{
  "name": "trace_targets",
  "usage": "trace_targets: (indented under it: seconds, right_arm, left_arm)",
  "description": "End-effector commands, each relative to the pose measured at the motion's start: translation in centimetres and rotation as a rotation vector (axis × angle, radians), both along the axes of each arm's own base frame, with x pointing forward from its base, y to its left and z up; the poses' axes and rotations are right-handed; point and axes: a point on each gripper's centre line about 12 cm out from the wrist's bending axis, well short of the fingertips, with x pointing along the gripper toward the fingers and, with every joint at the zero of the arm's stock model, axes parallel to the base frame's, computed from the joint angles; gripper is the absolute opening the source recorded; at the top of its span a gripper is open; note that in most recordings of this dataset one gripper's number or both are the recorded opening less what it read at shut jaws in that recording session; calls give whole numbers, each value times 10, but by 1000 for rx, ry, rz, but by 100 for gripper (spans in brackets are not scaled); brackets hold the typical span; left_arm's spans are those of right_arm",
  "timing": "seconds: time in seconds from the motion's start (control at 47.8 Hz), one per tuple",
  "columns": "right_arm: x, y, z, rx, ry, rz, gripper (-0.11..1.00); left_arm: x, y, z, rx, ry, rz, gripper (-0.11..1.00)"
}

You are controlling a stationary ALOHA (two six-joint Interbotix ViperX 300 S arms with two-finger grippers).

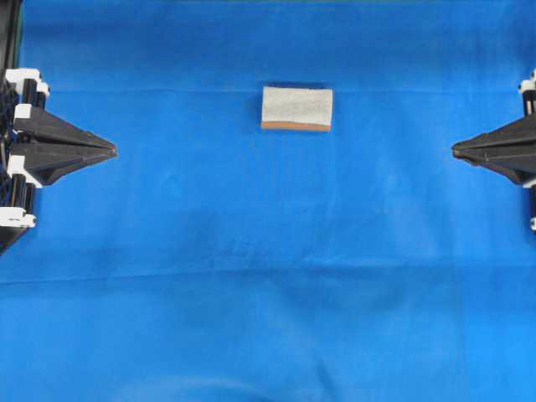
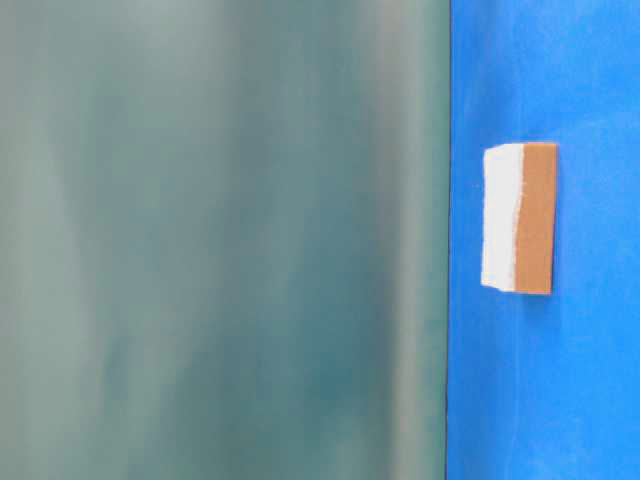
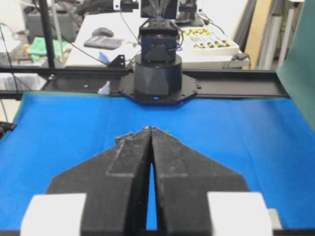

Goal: Hand over the sponge with the left arm and wipe it with the right arm.
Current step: 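Reach the left gripper to the sponge and grasp its left end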

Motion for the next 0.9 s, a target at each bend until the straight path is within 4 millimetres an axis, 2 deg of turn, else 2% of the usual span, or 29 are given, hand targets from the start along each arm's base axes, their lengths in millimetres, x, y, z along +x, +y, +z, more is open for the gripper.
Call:
trace_targets:
  seconds: [0.0,0.146,0.293,0.627,0.669,0.732,0.878]
  right_arm:
    - [2,0,12,-5,-31,1,0]
    - [3,0,11,-5,-26,1,0]
    - [4,0,10,-3,-21,1,0]
    - [4,0,8,3,-11,2,0]
    - [5,0,8,3,-9,0,0]
    - [5,0,7,3,-2,2,0]
    - [5,0,5,2,5,1,0]
  left_arm:
    - [3,1,10,-10,-25,5,0]
    - [6,2,9,4,-20,11,0]
    - [14,11,11,32,-20,58,0]
    - [57,50,-6,41,112,198,1]
    - [64,54,-9,49,135,208,5]
    - [75,61,-14,63,168,222,18]
    - [110,77,-31,94,281,238,62]
